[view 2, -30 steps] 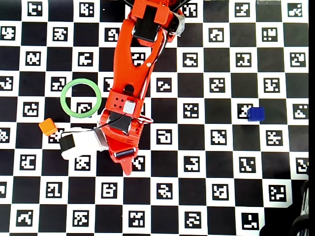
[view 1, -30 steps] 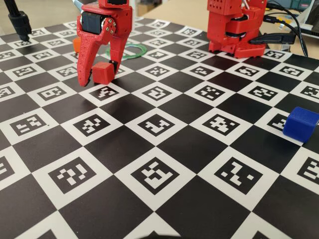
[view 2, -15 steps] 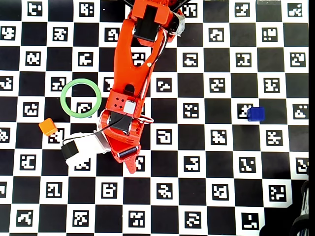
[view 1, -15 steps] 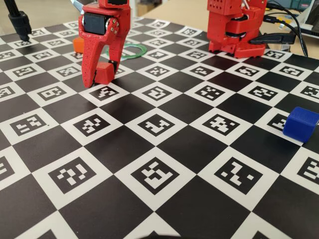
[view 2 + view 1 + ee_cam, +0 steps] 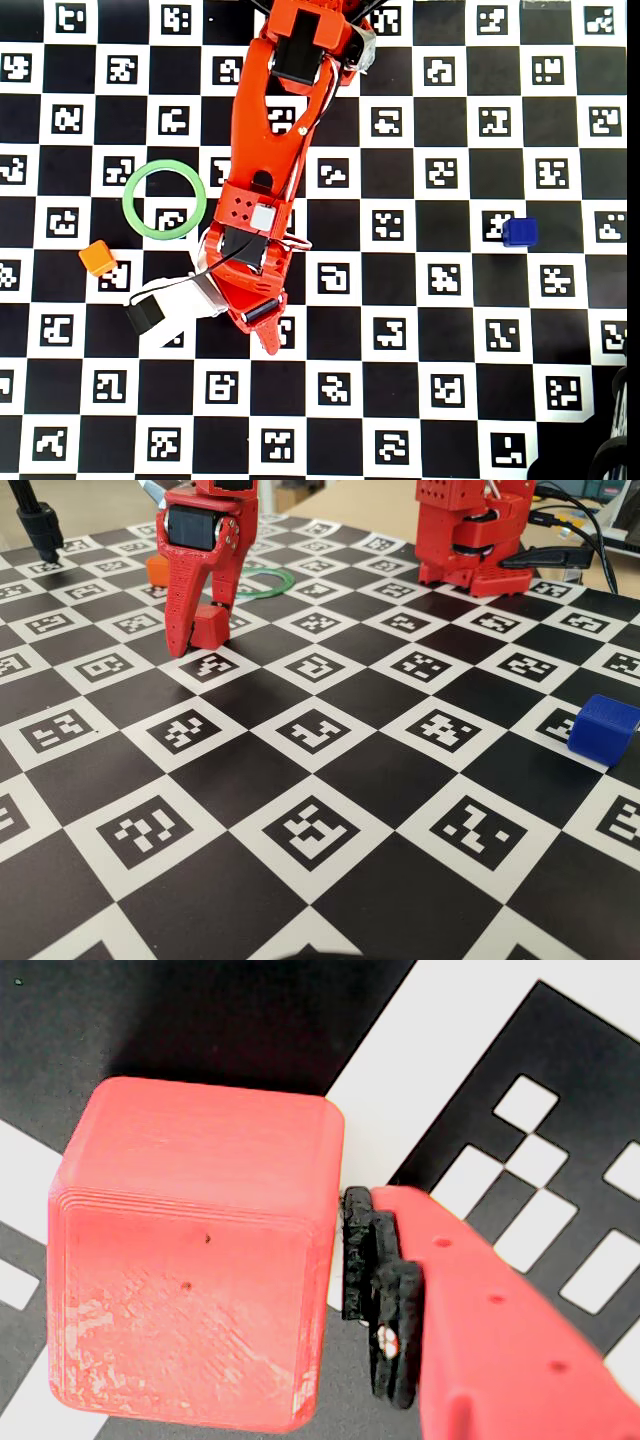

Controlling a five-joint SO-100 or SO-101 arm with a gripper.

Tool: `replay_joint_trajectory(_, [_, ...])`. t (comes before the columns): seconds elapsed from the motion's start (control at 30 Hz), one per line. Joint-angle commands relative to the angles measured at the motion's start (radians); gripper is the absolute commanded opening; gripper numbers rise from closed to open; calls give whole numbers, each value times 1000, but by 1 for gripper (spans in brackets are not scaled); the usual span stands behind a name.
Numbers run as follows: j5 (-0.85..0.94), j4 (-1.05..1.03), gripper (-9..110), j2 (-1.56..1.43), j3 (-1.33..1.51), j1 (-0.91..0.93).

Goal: Grab the red cube then put it in the green circle then put the blue cube on top and finally the orange cube on top

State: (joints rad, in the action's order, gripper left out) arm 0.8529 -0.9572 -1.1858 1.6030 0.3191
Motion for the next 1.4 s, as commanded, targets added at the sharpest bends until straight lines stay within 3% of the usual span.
replay_joint_trajectory(0.0, [9, 14, 21, -61, 6, 0])
replay_joint_trajectory(0.13, [9, 20, 2, -64, 12, 2])
replay_joint_trajectory(0.2, [11, 21, 0, -69, 17, 0])
replay_joint_trajectory(0.43, [-37, -32, -1, -118, -2, -9])
replay_joint_trajectory(0.97, [-219, -488, -2, -420, -201, -23])
replay_joint_trajectory(1.37, [-327, -729, -2, -515, -334, 160])
